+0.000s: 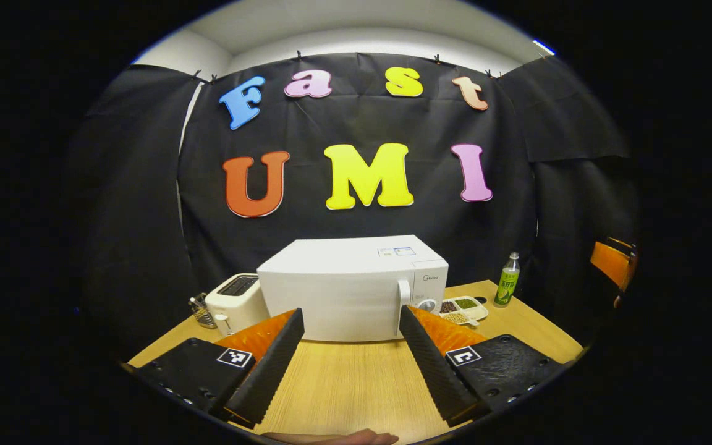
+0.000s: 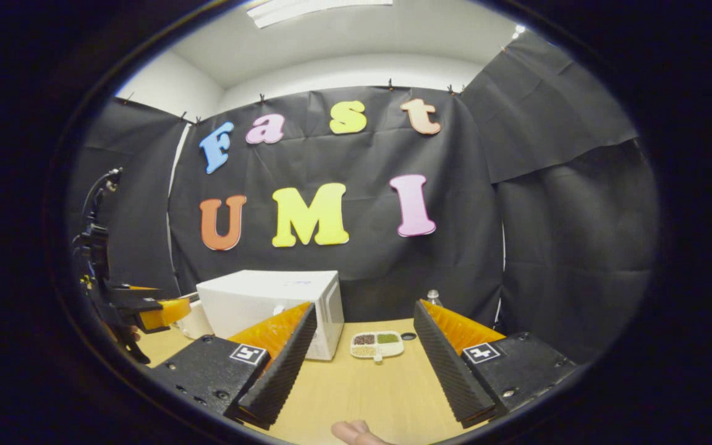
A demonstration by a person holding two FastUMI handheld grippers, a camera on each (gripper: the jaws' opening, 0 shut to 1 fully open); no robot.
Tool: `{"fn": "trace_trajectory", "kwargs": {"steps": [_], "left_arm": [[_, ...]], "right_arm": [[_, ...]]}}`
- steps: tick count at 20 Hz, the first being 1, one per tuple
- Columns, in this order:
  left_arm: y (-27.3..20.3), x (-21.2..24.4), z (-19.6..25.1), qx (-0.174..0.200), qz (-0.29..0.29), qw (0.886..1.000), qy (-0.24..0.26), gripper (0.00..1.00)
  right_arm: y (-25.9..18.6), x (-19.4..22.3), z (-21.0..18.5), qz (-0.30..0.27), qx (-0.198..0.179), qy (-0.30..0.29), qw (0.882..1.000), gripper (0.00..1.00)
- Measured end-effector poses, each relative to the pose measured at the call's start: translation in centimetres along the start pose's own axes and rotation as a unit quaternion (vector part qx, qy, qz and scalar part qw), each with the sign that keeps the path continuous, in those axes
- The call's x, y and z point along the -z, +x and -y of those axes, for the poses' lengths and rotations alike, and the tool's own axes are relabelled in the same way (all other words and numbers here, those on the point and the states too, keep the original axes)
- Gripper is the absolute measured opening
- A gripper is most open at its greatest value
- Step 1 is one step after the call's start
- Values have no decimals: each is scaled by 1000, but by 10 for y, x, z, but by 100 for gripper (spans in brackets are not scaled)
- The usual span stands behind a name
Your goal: Open the microwave oven with the left hand, put the food in, and close the microwave oven.
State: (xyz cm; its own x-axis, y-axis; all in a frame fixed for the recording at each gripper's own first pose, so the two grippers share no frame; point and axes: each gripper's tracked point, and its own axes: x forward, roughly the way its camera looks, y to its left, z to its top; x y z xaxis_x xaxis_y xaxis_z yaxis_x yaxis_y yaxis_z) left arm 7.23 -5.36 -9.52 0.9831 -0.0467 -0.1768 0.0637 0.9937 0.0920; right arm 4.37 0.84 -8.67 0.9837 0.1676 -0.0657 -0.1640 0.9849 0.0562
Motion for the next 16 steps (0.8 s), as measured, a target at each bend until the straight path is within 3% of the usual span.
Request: {"fn": "trace_trajectory", "kwargs": {"steps": [1,2,4,5,6,7,10,11,12,13,16], "left_arm": [[-15,-11,-4,-5,9,1000,-5,98],[-28,-20,-8,-11,20,1000,-4,98],[-53,-32,-19,-25,30,999,-4,98],[-64,-35,-20,-25,31,999,-7,98],[-74,-37,-21,-25,33,999,-11,98],[-85,-40,-25,-26,38,999,-12,98],[-107,-41,-33,-33,52,998,-11,98],[-111,-38,-37,-36,52,998,-9,98],[-115,-38,-37,-39,53,998,-6,98],[-120,-39,-40,-42,55,998,-3,98],[-129,-40,-41,-44,62,997,-2,98]], "right_arm": [[-4,-5,-3,4,1,0,1000,92],[-10,-11,-7,6,2,0,1000,100],[-20,-19,-13,6,4,-3,1000,100],[-24,-23,-17,7,3,-4,1000,91],[-29,-26,-20,6,3,-5,1000,91],[-34,-28,-24,5,1,-3,1000,100],[-47,-30,-39,7,-17,-3,1000,100],[-52,-29,-43,9,-23,-5,1000,92],[-55,-27,-45,11,-25,-6,1000,91],[-59,-27,-46,13,-28,-9,999,100],[-65,-28,-49,15,-30,-13,999,100]]}}
